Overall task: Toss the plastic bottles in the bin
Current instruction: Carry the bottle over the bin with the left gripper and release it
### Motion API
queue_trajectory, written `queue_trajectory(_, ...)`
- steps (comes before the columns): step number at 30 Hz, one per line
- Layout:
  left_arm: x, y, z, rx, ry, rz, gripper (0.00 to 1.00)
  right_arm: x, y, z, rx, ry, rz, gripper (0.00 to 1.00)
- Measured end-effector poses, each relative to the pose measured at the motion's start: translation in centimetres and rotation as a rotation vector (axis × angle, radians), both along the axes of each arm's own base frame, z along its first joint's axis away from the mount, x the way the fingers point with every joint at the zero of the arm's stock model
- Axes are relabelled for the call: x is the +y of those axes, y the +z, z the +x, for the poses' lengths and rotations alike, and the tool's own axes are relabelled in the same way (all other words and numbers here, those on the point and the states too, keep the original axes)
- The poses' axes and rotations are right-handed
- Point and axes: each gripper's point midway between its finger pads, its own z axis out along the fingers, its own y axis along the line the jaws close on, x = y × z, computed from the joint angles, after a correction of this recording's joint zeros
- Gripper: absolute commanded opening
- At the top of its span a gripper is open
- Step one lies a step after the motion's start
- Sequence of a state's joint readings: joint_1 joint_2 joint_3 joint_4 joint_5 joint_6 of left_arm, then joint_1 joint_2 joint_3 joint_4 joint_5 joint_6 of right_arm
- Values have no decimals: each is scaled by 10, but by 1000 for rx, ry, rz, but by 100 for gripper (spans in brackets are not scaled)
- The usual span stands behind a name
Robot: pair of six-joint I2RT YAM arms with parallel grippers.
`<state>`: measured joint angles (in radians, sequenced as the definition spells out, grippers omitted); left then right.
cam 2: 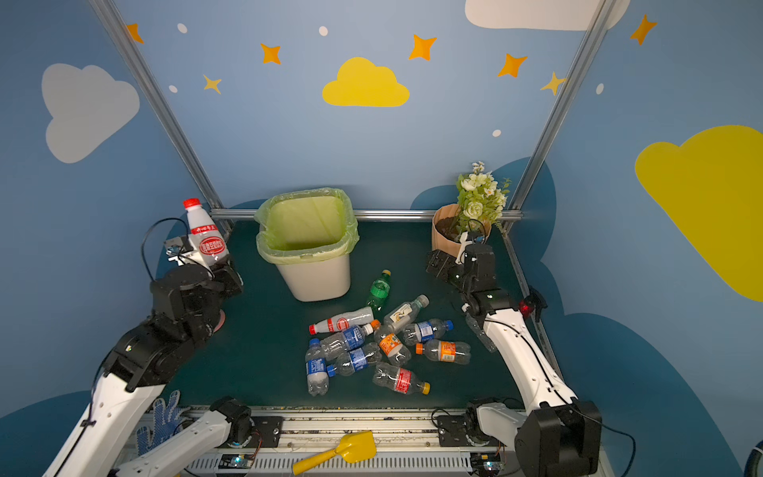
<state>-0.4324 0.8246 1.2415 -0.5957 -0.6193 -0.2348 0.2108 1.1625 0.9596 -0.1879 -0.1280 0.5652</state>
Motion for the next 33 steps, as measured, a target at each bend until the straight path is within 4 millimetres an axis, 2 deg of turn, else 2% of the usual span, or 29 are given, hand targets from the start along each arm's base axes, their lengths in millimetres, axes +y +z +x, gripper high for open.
queue_trajectory(3, -5, 42, 4, -113, -39, 38, 40, 0, 1, 0, -4, 0, 1, 97)
queue_trajectory(6, -20, 82, 15, -219, -100, 67, 41, -1, 4, -2, -12, -3, 1, 97)
queue_trajectory(8, -32, 101, 28, -268, -143, 84, 43, -2, 5, -4, -19, -6, 0, 97)
queue_trajectory(11, -58, 112, 56, -285, -216, 105, 45, -4, 7, -7, -28, -13, -3, 97)
queue_trajectory(13, -78, 105, 80, -254, -272, 114, 45, -6, 8, -9, -36, -19, -5, 97)
queue_trajectory(15, -97, 88, 103, -205, -322, 109, 49, -8, 9, -11, -40, -26, -8, 97)
queue_trajectory(17, -115, 54, 125, -124, -372, 103, 64, -11, 11, -13, -48, -34, -9, 97)
queue_trajectory(20, -128, -4, 142, 4, -402, 102, 83, -14, 12, -14, -56, -45, -12, 97)
queue_trajectory(21, -130, -23, 146, 52, -401, 108, 86, -15, 13, -14, -58, -46, -14, 97)
queue_trajectory(23, -131, -38, 150, 98, -399, 119, 91, -16, 14, -14, -61, -46, -19, 97)
queue_trajectory(24, -131, -39, 150, 105, -400, 122, 93, -16, 14, -14, -61, -47, -21, 97)
queue_trajectory(25, -130, -34, 149, 98, -400, 128, 95, -17, 13, -14, -60, -47, -25, 97)
queue_trajectory(27, -126, -12, 143, 48, -397, 133, 97, -18, 13, -14, -61, -48, -27, 97)
queue_trajectory(30, -114, 37, 122, -67, -379, 133, 100, -19, 15, -15, -67, -51, -26, 97)
queue_trajectory(33, -98, 85, 93, -198, -356, 120, 100, -20, 18, -16, -74, -53, -24, 97)
